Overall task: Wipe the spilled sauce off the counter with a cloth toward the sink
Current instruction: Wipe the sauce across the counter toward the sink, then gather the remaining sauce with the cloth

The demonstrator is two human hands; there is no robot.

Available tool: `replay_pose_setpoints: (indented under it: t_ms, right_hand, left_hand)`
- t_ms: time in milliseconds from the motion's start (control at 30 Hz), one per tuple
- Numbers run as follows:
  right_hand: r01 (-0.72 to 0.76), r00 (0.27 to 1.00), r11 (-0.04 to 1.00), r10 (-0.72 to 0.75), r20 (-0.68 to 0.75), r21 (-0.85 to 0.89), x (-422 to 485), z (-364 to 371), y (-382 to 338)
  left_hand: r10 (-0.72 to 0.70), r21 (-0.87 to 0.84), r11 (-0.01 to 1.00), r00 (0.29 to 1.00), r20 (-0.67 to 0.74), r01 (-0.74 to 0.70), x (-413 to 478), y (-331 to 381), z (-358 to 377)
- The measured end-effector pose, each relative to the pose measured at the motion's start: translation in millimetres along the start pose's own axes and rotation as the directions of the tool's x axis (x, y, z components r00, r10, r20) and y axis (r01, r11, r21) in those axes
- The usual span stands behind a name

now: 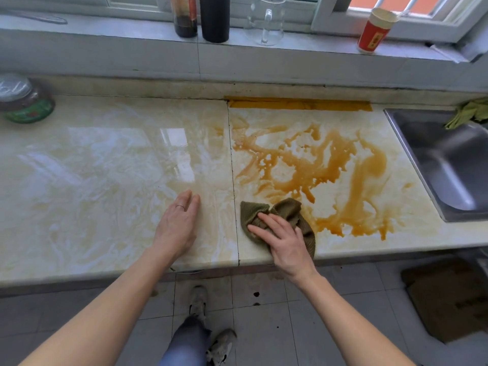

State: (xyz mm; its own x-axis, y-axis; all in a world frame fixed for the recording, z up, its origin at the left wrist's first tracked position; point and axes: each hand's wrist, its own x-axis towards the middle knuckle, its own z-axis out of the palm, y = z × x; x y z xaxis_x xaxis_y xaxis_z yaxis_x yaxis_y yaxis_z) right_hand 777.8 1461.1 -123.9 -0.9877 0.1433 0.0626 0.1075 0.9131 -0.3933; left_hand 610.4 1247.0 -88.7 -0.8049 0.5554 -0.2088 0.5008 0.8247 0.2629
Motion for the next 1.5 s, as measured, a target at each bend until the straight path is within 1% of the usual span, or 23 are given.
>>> replay_pose_setpoints:
  t_ms: [67, 200, 267, 300, 367, 433, 500, 600, 733, 800, 900, 933, 967, 1033, 1100, 1167, 1200, 1267, 1300, 1333, 1400, 1433, 1500]
  right_hand:
    - [-0.064, 0.987, 0.998, 0.064, -0.144, 0.005, 22.0, -5.3, 12.7]
    - [-0.176, 0.898, 0.972, 0.225, -0.379, 0.158, 53.9, -26.8, 11.4]
    - [-0.183, 0.865, 0.974, 0.225, -0.449, 0.137, 60.4, -36.6, 0.8]
    - [-0.169, 0.866, 0.983, 0.185, -0.465, 0.076, 60.9, -38.2, -7.5]
    - [-0.084, 0.913, 0.993, 0.044, -0.406, -0.083, 55.1, -24.0, -24.9]
    - [0.024, 0.967, 0.986, -0.065, -0.248, -0.166, 42.9, 1.5, -37.5]
    - [0.027, 0.992, 0.983, -0.049, -0.115, -0.181, 35.6, 17.7, -35.2]
    - [-0.054, 0.999, 0.982, 0.051, -0.018, -0.179, 48.9, 14.6, -14.9]
    - [-0.224, 0.971, 0.973, 0.218, -0.102, -0.051, 71.8, 2.4, -11.1]
    - [-0.165, 0.981, 0.986, 0.164, -0.099, 0.0, 69.5, 8.4, -26.0]
    - [0.013, 0.999, 0.999, -0.015, -0.05, -0.037, 57.9, 11.6, -42.2]
    - [0.027, 0.998, 0.998, -0.03, -0.061, -0.05, 64.6, 8.9, -37.6]
    - [-0.007, 0.997, 0.999, 0.005, -0.071, -0.032, 73.9, 4.8, -31.2]
    - [-0.114, 0.984, 0.985, 0.13, -0.119, 0.128, 93.5, -6.9, -20.9]
    - [-0.162, 0.96, 0.923, 0.229, -0.16, 0.35, 110.1, -29.6, -19.7]
    - [-0.205, 0.943, 0.826, 0.311, -0.121, 0.526, 121.1, -55.2, -28.4]
    - [-0.216, 0.936, 0.737, 0.342, -0.078, 0.64, 124.0, -64.3, -32.5]
    - [-0.244, 0.924, 0.478, 0.379, 0.052, 0.844, 130.9, -72.8, -37.3]
    - [-0.281, 0.912, 0.399, 0.393, 0.114, 0.873, 132.9, -72.0, -38.6]
    - [-0.325, 0.903, 0.412, 0.402, 0.15, 0.852, 133.9, -69.6, -40.0]
    - [-0.389, 0.89, 0.641, 0.447, 0.09, 0.661, 132.0, -58.4, -36.5]
    - [-0.415, 0.871, 0.713, 0.491, 0.021, 0.565, 130.0, -51.6, -33.2]
    - [-0.444, 0.825, 0.747, 0.557, -0.1, 0.495, 126.9, -44.0, -28.4]
  left_hand:
    - [-0.004, 0.006, 1.0, 1.0, 0.009, 0.004, -0.3, 0.1, -1.7]
    - [0.002, 0.004, 1.0, 1.0, 0.017, -0.002, -0.4, 0.7, -2.1]
    - [0.003, 0.0, 1.0, 1.0, 0.018, -0.003, 0.8, 0.3, -2.0]
    - [0.002, -0.002, 1.0, 1.0, 0.019, -0.002, 0.8, 0.0, -2.4]
    - [-0.004, -0.011, 1.0, 1.0, 0.02, 0.004, 0.6, 0.6, -3.8]
    - [-0.007, -0.028, 1.0, 1.0, 0.026, 0.008, 0.4, 1.4, -5.7]
    - [-0.002, -0.041, 0.999, 0.999, 0.037, 0.003, 0.5, 1.3, -7.1]
    - [0.017, -0.054, 0.998, 0.998, 0.054, -0.014, 2.8, -3.2, -10.1]
    - [0.01, -0.036, 0.999, 0.996, 0.085, -0.007, 4.7, -1.9, -14.3]
    - [0.013, -0.019, 1.0, 0.995, 0.1, -0.012, 6.9, -0.3, -15.7]
    - [0.018, 0.013, 1.0, 0.993, 0.119, -0.02, 7.7, 2.8, -17.9]
    - [0.02, 0.016, 1.0, 0.992, 0.126, -0.022, 8.4, 2.8, -19.4]
    - [0.02, 0.013, 1.0, 0.991, 0.134, -0.022, 9.1, 2.6, -20.7]
    - [0.009, -0.006, 1.0, 0.989, 0.147, -0.008, 10.7, 0.8, -24.6]
    - [-0.002, -0.021, 1.0, 0.988, 0.154, 0.005, 12.4, 0.3, -27.9]
    - [0.0, -0.026, 1.0, 0.987, 0.16, 0.004, 13.6, 1.1, -30.3]
    - [0.001, -0.022, 1.0, 0.987, 0.163, 0.003, 13.4, 2.0, -31.2]
    - [-0.004, -0.015, 1.0, 0.987, 0.164, 0.006, 15.0, 3.1, -32.8]
    - [-0.003, -0.013, 1.0, 0.986, 0.164, 0.005, 15.7, 3.4, -33.9]
    - [0.0, -0.014, 1.0, 0.986, 0.165, 0.003, 16.1, 3.3, -35.0]
    - [0.011, -0.015, 1.0, 0.987, 0.159, -0.009, 16.6, 1.6, -36.7]
    - [0.018, -0.014, 1.0, 0.988, 0.156, -0.016, 16.1, 1.0, -37.5]
    - [0.026, -0.005, 1.0, 0.987, 0.162, -0.025, 15.6, 1.1, -38.5]
